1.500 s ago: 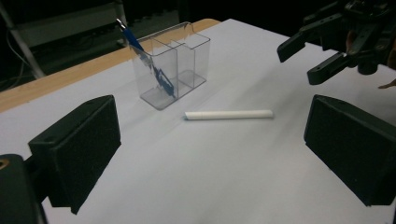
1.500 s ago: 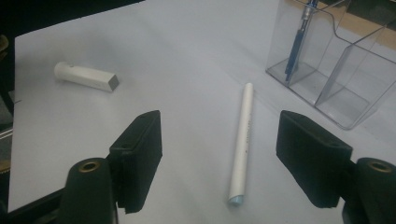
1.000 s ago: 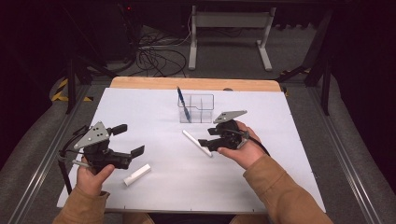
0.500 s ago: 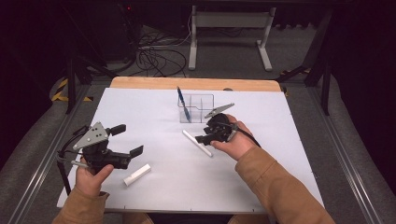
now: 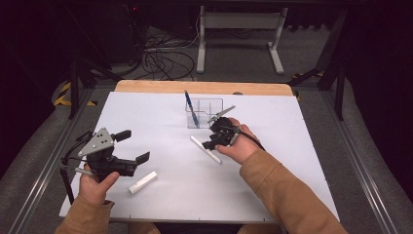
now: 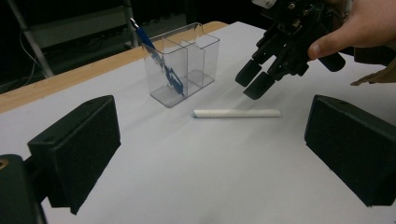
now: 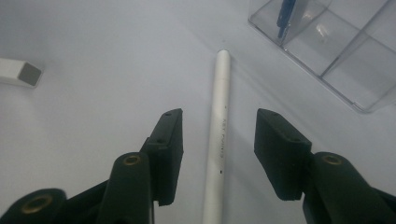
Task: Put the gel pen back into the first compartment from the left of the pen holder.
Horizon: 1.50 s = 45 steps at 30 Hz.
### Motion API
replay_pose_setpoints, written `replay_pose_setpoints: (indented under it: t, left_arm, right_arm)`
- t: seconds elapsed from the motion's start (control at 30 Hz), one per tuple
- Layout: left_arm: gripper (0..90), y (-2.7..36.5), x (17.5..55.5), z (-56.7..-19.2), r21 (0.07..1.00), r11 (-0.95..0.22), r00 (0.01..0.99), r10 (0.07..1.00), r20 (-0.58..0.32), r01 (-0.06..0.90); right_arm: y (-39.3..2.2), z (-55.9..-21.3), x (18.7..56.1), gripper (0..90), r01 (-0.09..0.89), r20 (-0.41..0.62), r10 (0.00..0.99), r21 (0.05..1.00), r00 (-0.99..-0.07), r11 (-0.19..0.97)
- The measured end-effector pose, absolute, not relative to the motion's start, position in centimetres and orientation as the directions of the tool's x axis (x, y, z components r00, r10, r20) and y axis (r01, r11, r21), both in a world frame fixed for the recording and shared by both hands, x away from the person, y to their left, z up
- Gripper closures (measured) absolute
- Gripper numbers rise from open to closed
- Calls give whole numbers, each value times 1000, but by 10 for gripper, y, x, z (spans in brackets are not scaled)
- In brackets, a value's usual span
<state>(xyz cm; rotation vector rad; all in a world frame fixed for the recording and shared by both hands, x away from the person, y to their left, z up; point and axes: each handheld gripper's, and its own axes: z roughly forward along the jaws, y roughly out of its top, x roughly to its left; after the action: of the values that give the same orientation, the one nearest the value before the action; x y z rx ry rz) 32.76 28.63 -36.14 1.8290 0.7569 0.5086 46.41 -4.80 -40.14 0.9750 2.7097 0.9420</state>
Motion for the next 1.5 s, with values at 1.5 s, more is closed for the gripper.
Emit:
replay_pose_setpoints:
  t: [1.5]
  left_arm:
    - [44,285,332,-367,922,-280,713,701,7,267]
  right_arm:
    - [-11,-435,477,788,564,-38,659,482,-751,671]
